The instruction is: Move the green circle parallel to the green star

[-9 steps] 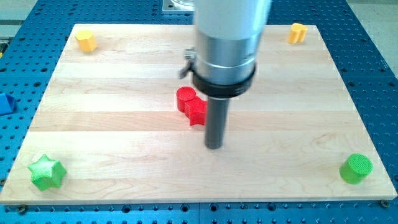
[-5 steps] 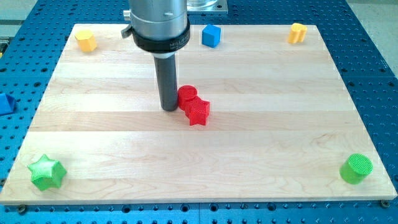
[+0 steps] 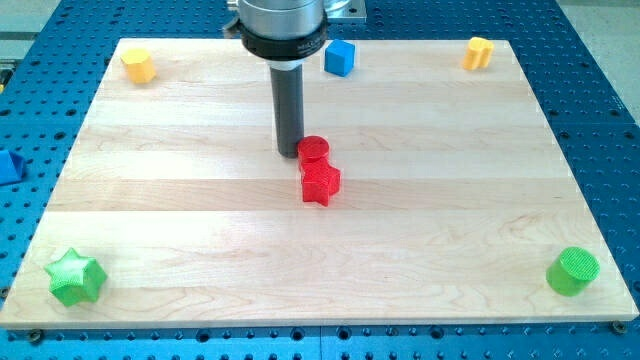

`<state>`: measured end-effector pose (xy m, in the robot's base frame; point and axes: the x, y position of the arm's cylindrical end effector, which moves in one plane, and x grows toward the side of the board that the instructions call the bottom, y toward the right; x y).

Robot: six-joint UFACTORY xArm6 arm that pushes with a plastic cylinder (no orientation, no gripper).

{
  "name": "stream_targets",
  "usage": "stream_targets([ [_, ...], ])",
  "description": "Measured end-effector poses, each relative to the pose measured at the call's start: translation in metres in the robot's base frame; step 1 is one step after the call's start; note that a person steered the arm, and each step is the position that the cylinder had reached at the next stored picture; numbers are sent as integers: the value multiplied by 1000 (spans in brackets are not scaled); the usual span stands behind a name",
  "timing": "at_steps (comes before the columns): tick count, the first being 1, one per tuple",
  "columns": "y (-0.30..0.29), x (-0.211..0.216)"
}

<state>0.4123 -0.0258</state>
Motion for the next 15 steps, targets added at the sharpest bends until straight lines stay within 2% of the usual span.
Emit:
stream_targets([
  [1,7,0],
  [2,-13,-1],
  [3,-39,29],
  [4,-36,97],
  [5,-3,119],
  [6,22,115],
  [7,33,80],
  [9,42,84],
  [10,100,101],
  [12,213,93],
  [13,263,105],
  [14,309,133],
  [15,330,160],
])
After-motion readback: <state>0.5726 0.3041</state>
